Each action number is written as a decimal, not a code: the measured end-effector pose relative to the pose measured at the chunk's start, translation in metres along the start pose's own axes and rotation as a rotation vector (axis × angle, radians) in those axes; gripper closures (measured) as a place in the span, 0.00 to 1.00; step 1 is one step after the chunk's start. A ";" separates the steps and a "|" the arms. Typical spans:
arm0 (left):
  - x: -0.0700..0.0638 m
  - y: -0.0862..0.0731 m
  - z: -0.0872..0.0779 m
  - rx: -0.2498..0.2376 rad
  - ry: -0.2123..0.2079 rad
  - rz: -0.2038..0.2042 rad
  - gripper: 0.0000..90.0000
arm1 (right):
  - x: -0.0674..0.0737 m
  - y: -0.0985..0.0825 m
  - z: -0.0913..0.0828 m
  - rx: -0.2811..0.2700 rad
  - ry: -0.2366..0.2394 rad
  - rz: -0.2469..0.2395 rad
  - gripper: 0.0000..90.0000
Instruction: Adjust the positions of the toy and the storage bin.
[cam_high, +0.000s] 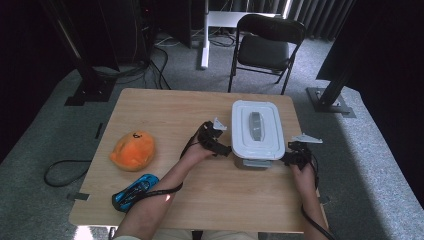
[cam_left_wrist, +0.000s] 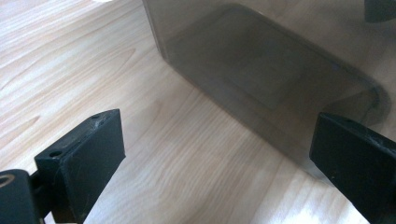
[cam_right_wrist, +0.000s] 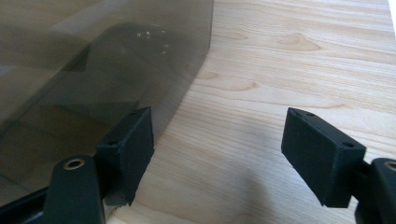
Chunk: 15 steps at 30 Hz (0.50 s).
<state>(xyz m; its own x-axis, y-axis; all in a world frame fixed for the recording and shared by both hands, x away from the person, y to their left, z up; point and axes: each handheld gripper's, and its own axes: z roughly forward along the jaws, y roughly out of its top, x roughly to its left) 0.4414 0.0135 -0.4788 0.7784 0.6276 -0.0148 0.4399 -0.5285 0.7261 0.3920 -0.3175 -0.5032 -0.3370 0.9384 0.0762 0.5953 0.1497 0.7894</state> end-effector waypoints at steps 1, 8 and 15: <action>0.000 -0.001 -0.001 -0.004 -0.003 -0.005 0.04 | 0.001 -0.001 0.000 -0.002 0.007 0.002 0.28; -0.002 -0.011 -0.010 0.002 -0.009 0.002 0.04 | 0.010 -0.006 -0.001 -0.008 0.036 -0.003 0.28; -0.004 -0.020 -0.018 0.011 -0.005 0.008 0.04 | 0.022 -0.009 -0.005 -0.011 0.044 -0.033 0.28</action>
<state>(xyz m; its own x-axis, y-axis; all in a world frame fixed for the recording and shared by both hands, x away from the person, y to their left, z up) 0.4215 0.0315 -0.4807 0.7845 0.6200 -0.0124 0.4382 -0.5401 0.7185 0.3754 -0.3000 -0.5055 -0.3878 0.9186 0.0763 0.5755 0.1766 0.7985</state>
